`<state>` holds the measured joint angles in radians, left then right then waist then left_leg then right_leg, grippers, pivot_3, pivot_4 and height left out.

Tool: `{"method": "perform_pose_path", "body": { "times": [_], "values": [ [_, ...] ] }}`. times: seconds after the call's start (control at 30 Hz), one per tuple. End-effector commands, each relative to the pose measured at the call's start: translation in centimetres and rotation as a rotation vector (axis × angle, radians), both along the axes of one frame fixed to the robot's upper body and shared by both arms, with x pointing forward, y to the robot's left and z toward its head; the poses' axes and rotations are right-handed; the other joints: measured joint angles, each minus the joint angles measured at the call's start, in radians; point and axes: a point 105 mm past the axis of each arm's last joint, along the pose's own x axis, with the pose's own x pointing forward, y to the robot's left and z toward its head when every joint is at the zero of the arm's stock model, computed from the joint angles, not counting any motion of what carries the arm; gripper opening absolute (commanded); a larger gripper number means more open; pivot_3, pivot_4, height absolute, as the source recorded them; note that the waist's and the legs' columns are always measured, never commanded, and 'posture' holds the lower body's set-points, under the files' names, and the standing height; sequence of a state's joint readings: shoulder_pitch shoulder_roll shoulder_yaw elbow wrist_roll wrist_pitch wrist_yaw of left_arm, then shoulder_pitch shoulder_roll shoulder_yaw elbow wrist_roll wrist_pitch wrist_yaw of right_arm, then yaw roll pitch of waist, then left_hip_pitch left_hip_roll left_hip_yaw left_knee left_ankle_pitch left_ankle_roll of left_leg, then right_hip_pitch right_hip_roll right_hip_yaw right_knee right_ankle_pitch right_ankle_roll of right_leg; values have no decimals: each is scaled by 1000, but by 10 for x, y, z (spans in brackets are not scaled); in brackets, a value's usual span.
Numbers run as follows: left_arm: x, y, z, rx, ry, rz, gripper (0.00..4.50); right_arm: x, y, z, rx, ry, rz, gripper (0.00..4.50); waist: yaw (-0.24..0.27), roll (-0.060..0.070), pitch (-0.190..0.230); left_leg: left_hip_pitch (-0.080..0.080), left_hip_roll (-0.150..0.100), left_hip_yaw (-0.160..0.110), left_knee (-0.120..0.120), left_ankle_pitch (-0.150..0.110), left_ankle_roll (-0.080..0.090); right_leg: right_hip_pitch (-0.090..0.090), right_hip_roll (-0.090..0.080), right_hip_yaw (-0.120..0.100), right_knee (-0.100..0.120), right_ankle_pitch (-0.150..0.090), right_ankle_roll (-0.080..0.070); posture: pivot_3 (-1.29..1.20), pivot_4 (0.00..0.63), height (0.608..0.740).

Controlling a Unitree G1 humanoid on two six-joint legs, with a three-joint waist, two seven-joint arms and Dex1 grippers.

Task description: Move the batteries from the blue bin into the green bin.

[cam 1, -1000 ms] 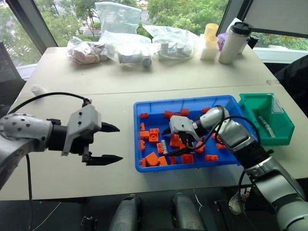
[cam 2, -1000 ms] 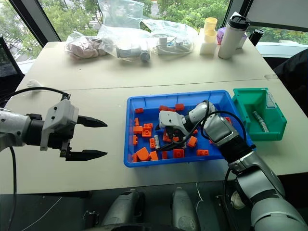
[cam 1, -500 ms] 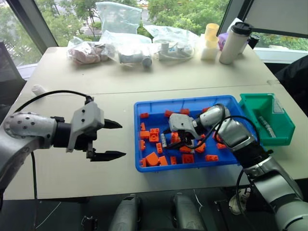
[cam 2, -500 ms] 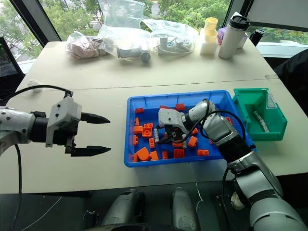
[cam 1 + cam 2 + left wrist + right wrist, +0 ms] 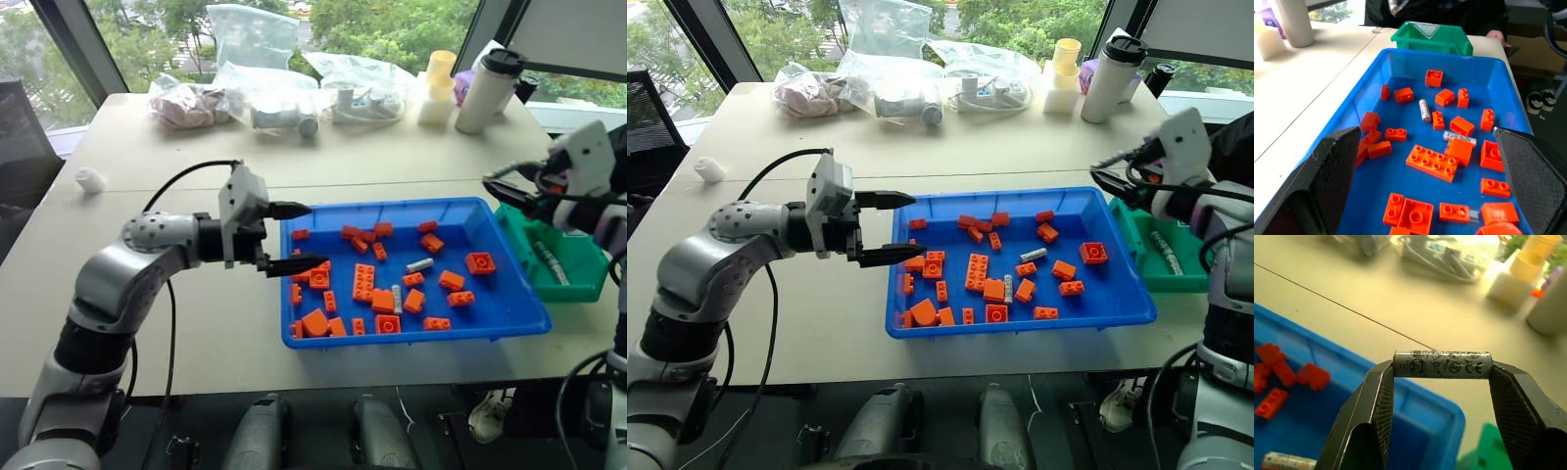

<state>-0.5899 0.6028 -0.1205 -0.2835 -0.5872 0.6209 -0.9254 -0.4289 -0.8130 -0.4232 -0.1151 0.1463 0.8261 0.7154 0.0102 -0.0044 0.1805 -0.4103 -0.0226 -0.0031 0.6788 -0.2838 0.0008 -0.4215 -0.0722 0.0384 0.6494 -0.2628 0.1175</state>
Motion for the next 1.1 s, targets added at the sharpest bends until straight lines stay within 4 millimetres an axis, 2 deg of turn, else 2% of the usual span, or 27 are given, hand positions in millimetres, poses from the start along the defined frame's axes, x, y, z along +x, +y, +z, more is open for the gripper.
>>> {"method": "perform_pose_path", "body": {
  "times": [0.03,0.13,0.33,0.4,0.43,0.47,0.5,0.67,0.73,0.77,0.83,0.9,1.03,1.1],
  "values": [
    [3,-9,8,-16,-59,-26,4500,-12,-26,12,-68,-67,-151,2216,-9,1,0,0,0,1,0,0,0,0,0,1,0,0,0,0,150,740],
    [6,-13,5,-16,-62,-30,4500,-16,-33,4,-47,-45,-208,2216,-25,1,-1,0,1,1,0,0,0,-1,1,2,1,0,0,0,150,740],
    [6,-14,4,-20,-61,-43,4500,-14,-44,-5,20,-21,-302,2216,-24,1,-1,1,2,1,1,0,0,0,3,3,1,0,0,0,150,740],
    [5,-15,5,-20,-62,-49,4500,-12,-46,-7,34,-17,-319,3298,-22,1,-1,1,2,1,1,0,0,0,3,3,1,0,0,0,150,740],
    [4,-15,5,-21,-63,-51,4500,-12,-46,-7,35,-16,-322,3558,-20,1,-1,1,2,1,1,0,0,0,3,3,1,0,0,0,150,740],
    [4,-16,6,-22,-65,-54,4500,-11,-46,-7,36,-19,-325,4148,-19,1,-1,0,2,1,1,0,0,0,3,3,0,0,0,0,150,740],
    [4,-16,7,-22,-67,-55,4500,-10,-46,-7,30,-22,-329,4483,-20,1,-1,0,2,1,1,0,0,0,3,3,0,0,0,0,150,740],
    [3,-16,9,-22,-76,-56,4500,-6,-41,9,21,-82,-304,4483,-22,1,-1,0,2,1,1,0,0,0,3,3,0,0,0,0,150,740],
    [1,-16,9,-17,-76,-62,4500,-3,-25,19,31,-113,-211,4483,-23,1,-1,0,2,0,1,0,0,0,4,3,0,0,0,0,150,740],
    [-1,-15,8,-7,-72,-74,4500,-2,-9,21,37,-107,-120,4483,-23,1,-1,0,2,0,1,0,0,0,4,3,0,0,0,0,150,740],
    [-8,-14,6,25,-64,-106,4500,-8,26,19,21,-69,85,4483,-25,1,-1,0,3,0,1,0,0,0,4,3,0,0,0,0,150,740],
    [-13,-12,4,52,-58,-129,4500,-14,47,16,0,-33,209,4483,-25,1,-1,0,4,0,1,-1,1,0,5,3,0,0,0,0,150,740],
    [-24,-4,0,158,-63,-169,4500,-34,90,-11,-95,134,502,4483,-21,1,0,0,3,-1,2,-1,1,1,5,3,0,0,0,0,150,740],
    [-25,-1,-1,189,-72,-164,4500,-41,100,-22,-117,205,588,4483,-21,1,0,0,3,-1,2,-1,2,2,5,3,-1,0,0,0,150,740]
  ]
}}
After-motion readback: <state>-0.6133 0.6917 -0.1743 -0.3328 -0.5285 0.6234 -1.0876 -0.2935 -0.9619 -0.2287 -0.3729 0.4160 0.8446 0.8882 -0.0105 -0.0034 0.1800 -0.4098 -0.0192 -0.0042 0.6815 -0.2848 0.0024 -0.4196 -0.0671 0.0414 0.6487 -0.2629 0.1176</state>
